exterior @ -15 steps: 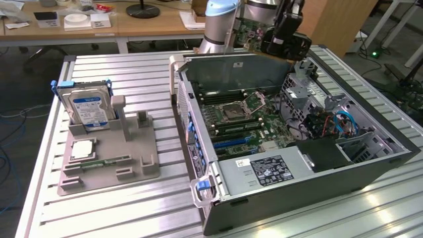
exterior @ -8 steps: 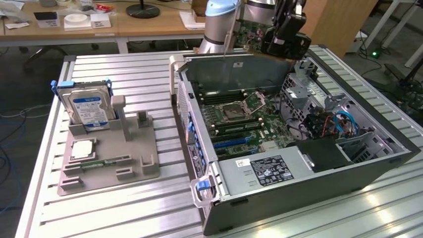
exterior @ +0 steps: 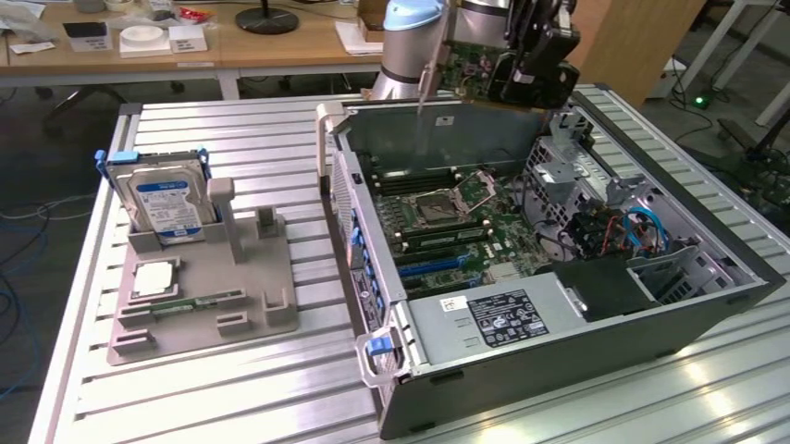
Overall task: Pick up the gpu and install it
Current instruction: 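Insert the gpu into the slot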
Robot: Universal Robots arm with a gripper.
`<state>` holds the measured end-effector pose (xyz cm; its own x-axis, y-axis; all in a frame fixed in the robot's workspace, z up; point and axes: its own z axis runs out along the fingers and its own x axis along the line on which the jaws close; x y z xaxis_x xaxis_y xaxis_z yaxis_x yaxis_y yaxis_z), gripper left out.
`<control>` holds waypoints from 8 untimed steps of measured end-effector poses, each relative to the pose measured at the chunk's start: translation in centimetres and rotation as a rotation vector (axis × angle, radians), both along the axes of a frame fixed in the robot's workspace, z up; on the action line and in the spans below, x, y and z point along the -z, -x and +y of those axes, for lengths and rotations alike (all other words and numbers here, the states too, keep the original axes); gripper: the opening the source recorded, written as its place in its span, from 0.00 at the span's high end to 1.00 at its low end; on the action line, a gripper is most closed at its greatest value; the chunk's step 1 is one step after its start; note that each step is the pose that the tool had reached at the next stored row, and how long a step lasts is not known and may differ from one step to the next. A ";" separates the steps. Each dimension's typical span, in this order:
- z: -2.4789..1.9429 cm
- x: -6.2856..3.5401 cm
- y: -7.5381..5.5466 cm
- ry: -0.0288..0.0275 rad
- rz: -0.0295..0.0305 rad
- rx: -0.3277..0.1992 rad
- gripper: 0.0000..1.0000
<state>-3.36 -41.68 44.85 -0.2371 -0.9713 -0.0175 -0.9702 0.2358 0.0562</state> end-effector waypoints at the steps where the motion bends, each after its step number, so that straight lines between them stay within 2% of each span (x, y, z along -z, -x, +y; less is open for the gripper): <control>1: 0.00 0.00 0.0 0.0000 -0.0001 -0.017 0.72; 8: 0.00 0.02 0.0 0.0000 0.0000 -0.137 0.72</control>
